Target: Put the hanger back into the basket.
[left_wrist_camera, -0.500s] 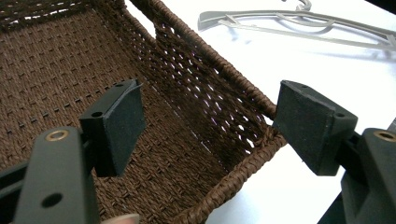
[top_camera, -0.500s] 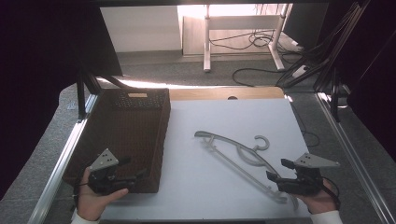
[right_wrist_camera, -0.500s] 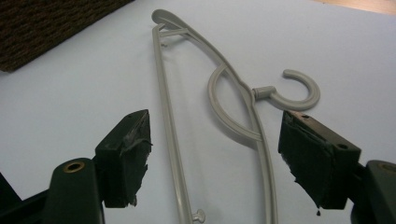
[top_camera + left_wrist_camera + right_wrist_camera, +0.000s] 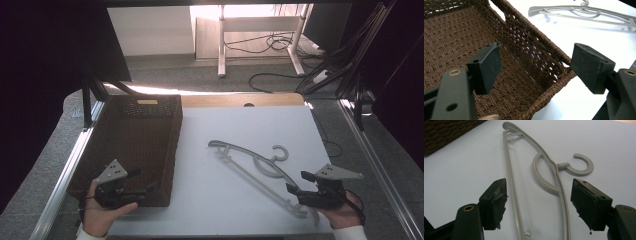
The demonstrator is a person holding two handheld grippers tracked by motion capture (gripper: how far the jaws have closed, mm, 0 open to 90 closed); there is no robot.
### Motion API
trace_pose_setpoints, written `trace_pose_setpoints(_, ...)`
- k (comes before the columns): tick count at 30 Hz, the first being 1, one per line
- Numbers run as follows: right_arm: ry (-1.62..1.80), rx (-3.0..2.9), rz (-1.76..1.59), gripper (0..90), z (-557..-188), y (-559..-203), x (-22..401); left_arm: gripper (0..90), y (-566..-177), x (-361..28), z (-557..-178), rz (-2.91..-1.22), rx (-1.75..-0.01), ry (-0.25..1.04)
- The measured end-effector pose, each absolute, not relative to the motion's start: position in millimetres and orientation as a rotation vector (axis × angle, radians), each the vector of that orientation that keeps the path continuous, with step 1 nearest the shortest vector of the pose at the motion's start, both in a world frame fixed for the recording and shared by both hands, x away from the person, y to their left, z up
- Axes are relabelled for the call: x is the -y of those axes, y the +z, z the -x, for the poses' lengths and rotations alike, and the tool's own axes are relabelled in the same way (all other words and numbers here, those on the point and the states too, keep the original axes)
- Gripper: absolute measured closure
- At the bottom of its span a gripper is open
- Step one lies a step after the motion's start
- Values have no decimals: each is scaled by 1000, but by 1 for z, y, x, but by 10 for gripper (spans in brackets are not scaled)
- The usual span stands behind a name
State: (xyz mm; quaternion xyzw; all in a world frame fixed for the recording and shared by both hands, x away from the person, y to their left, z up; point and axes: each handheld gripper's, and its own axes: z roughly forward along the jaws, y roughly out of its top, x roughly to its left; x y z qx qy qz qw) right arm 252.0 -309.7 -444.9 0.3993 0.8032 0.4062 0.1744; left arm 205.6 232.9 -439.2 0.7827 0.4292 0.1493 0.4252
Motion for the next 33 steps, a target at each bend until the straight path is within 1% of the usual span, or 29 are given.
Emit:
trace_pose_setpoints(10,1081,-2284,-1170,316,-259,-448,307,245,-438,-234,-205,-1950,-1072,367)
trace_pose_setpoints(23,960,-2328,-1228,348,-284,-449,292,247,-439,-234,-205,-1951,-1069,364)
trace_pose_setpoints(33,889,-2360,-1251,386,-313,-449,284,246,-439,-233,-206,-1954,-1072,366)
